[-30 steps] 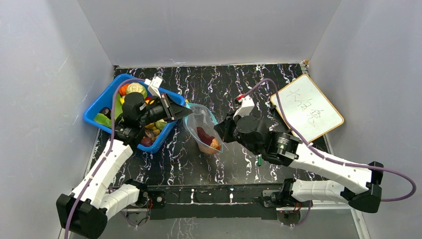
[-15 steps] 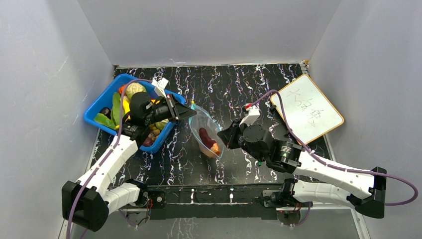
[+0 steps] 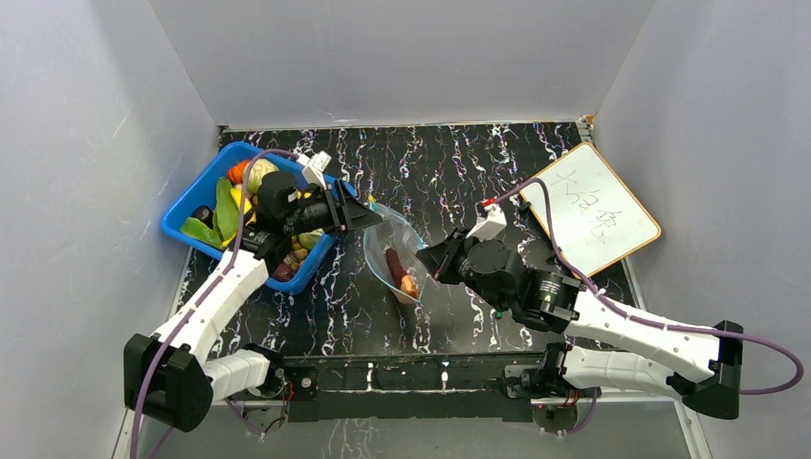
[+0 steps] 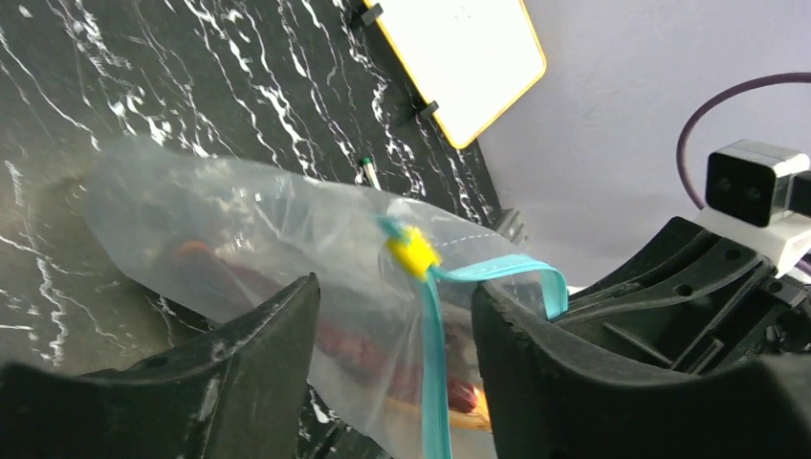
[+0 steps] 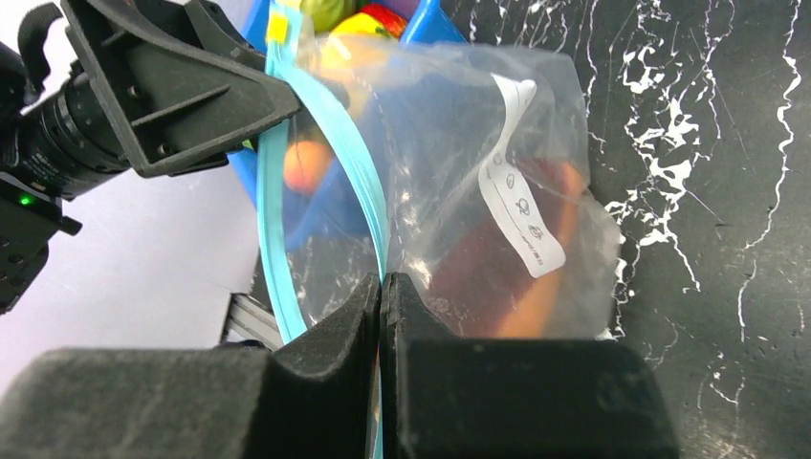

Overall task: Place the food in the zip-top bag and seal the zipper
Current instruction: Adjust the zipper food storage bag at the center of the board, then pick up the fake vegetable from the bin.

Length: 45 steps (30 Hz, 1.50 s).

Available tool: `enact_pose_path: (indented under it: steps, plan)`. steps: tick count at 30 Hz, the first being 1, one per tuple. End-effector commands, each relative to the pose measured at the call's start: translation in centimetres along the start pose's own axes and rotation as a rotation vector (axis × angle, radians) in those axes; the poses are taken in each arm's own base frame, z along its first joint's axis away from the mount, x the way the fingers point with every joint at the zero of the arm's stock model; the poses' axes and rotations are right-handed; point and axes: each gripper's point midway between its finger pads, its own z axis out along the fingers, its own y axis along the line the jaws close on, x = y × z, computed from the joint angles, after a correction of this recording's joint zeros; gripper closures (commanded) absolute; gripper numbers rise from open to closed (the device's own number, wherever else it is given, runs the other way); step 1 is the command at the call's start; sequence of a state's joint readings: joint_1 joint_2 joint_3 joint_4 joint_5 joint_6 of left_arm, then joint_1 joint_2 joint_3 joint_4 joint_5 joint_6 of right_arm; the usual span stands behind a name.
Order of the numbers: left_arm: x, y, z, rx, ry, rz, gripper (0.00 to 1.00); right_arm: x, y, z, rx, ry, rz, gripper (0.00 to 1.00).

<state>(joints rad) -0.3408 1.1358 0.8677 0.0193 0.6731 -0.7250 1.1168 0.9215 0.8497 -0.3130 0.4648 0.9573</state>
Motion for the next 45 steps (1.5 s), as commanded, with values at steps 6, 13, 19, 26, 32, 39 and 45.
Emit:
enact_pose_path:
  steps: [6,13,19,26,32,39,45]
  plan:
    - [-3.4,-2.0,-3.4,-0.134,-0.085,0.242,0.21,-3.8,2.7,-0.7,-0.065,-0.126,0.124,1.00]
    - [-4.8,-0.8,-6.6,-0.323,-0.147,0.353,0.19,-3.5,2.6,-0.4,-0.058,-0.119,0.127,1.00]
    - [-5.8,1.3,-9.6,-0.533,-0.170,0.406,0.15,-4.8,2.3,-1.6,-0.060,-0.159,0.114,1.00]
    - [-6.5,6.3,-11.4,-0.810,-0.176,0.378,0.06,-5.4,2.7,-2.5,-0.085,-0.168,0.121,1.00]
    - [-7.2,9.9,-12.0,-0.975,-0.149,0.417,0.01,-5.4,2.6,-2.8,-0.087,-0.158,0.115,1.00]
    - [-8.7,14.0,-12.7,-1.080,-0.145,0.365,0.03,-5.3,2.4,-3.0,-0.091,-0.158,0.123,1.00]
    - [-10.1,16.8,-13.1,-1.087,-0.194,0.293,0.10,-4.8,2.7,-2.4,-0.093,-0.139,0.118,1.00]
